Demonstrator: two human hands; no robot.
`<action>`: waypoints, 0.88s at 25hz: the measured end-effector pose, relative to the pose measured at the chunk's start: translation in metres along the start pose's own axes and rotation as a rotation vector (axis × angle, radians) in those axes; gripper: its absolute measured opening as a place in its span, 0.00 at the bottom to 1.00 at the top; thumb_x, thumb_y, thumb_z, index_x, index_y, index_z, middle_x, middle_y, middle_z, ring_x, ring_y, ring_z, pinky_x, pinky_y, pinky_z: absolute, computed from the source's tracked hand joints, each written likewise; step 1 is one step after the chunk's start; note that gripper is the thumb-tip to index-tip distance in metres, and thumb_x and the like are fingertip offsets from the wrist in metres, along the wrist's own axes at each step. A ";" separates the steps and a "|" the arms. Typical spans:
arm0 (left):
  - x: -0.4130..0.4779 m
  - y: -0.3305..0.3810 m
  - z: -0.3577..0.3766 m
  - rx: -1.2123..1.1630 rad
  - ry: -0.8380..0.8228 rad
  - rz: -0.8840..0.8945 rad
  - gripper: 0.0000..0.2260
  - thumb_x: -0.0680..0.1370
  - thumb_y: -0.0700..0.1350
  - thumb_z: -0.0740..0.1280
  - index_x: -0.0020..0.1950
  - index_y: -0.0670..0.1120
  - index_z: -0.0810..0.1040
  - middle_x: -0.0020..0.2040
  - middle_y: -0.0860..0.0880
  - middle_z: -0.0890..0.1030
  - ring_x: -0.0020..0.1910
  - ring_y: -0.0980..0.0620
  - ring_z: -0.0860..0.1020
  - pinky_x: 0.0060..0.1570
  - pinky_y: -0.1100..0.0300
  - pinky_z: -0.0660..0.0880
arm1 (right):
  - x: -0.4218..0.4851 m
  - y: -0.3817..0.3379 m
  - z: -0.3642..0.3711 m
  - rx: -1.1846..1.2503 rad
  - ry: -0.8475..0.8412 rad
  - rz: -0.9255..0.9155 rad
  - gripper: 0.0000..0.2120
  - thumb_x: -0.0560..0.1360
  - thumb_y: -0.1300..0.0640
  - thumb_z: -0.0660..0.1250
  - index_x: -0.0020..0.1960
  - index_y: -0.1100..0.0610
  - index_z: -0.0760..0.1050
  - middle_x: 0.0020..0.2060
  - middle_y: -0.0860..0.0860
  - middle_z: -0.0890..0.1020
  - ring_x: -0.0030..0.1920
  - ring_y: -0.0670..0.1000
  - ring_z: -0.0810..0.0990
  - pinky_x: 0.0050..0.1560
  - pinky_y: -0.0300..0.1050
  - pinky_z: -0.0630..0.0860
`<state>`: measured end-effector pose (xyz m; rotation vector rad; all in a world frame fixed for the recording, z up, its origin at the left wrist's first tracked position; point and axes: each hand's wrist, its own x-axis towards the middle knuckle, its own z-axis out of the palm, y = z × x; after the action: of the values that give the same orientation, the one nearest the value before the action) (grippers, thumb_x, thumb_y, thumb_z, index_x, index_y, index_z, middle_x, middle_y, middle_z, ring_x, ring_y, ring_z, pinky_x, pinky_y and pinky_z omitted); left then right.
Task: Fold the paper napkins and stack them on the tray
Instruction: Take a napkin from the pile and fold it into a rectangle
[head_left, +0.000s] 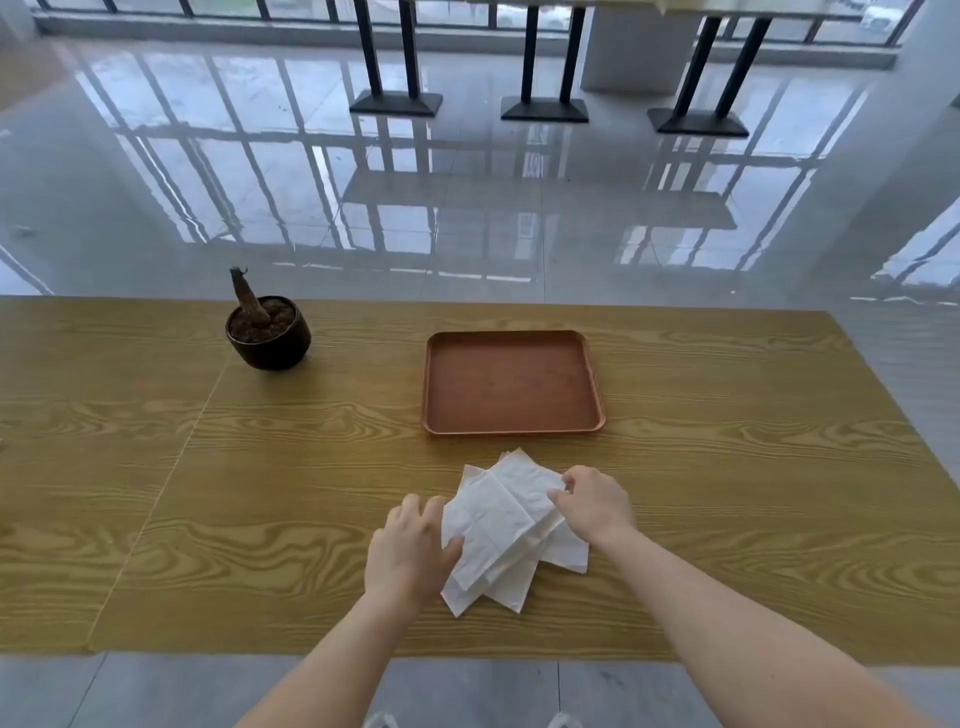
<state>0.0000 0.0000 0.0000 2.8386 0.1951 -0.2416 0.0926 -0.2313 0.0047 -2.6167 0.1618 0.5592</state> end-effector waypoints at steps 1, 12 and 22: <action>0.000 -0.001 0.003 0.000 -0.042 -0.023 0.23 0.77 0.63 0.61 0.69 0.54 0.68 0.59 0.52 0.73 0.58 0.50 0.73 0.48 0.55 0.75 | 0.002 0.000 0.001 -0.017 0.008 0.033 0.20 0.78 0.44 0.64 0.64 0.54 0.75 0.58 0.51 0.81 0.56 0.54 0.79 0.50 0.48 0.76; -0.012 -0.026 0.036 0.142 -0.042 -0.059 0.30 0.75 0.67 0.62 0.72 0.54 0.66 0.75 0.48 0.65 0.73 0.47 0.62 0.65 0.49 0.68 | 0.020 -0.007 0.019 0.074 0.069 0.119 0.12 0.74 0.55 0.72 0.57 0.53 0.80 0.52 0.51 0.83 0.52 0.54 0.81 0.44 0.44 0.73; -0.013 -0.022 0.041 0.055 -0.007 -0.134 0.28 0.78 0.67 0.56 0.72 0.52 0.68 0.75 0.49 0.65 0.74 0.48 0.60 0.68 0.48 0.64 | 0.006 -0.012 -0.004 0.227 0.180 0.036 0.05 0.73 0.58 0.66 0.38 0.53 0.76 0.34 0.48 0.81 0.37 0.50 0.79 0.36 0.50 0.76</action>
<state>-0.0217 0.0078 -0.0428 2.8823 0.3834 -0.2887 0.1019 -0.2226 0.0107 -2.4433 0.3106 0.2966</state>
